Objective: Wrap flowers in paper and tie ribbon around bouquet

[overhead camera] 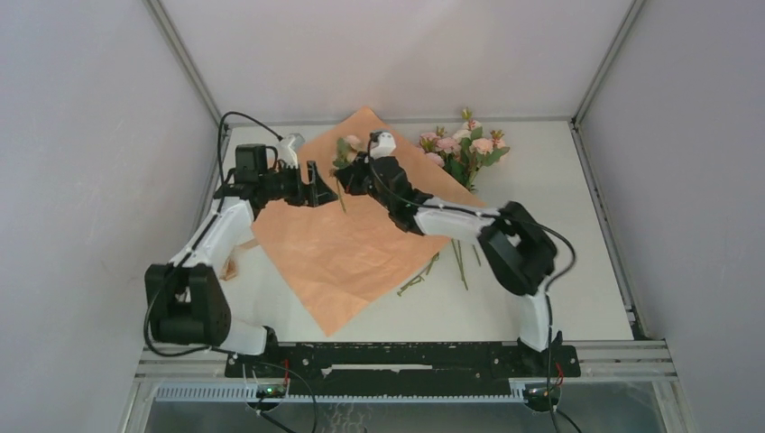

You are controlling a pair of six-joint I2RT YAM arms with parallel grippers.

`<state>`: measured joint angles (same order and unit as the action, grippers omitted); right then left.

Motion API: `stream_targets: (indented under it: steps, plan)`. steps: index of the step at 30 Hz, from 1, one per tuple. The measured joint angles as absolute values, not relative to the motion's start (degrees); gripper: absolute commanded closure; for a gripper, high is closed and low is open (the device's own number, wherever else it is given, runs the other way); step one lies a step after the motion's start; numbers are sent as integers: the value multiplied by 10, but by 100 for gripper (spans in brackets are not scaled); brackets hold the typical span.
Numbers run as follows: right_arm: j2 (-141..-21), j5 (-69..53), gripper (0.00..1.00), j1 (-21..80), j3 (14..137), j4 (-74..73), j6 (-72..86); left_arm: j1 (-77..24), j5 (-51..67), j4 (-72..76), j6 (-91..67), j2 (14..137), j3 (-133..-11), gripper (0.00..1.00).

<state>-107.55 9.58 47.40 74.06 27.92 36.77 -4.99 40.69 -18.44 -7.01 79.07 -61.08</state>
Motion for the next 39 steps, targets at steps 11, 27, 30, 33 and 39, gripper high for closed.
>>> stream_targets:
  steps: [11,27,30,33,39]
  plan:
    - [-1284,-67,50,424,903,57,267,-21,352,-319,61,894,-611,15]
    - [-943,-11,44,179,759,-201,194,-21,246,-379,133,853,-608,12]
    - [-970,-11,42,81,733,-236,173,-21,234,-383,147,828,-605,12]
    - [-1026,-31,40,53,724,-261,147,-21,223,-386,156,821,-594,12]
    - [-1115,-81,40,68,749,-278,112,-21,211,-401,160,821,-574,12]
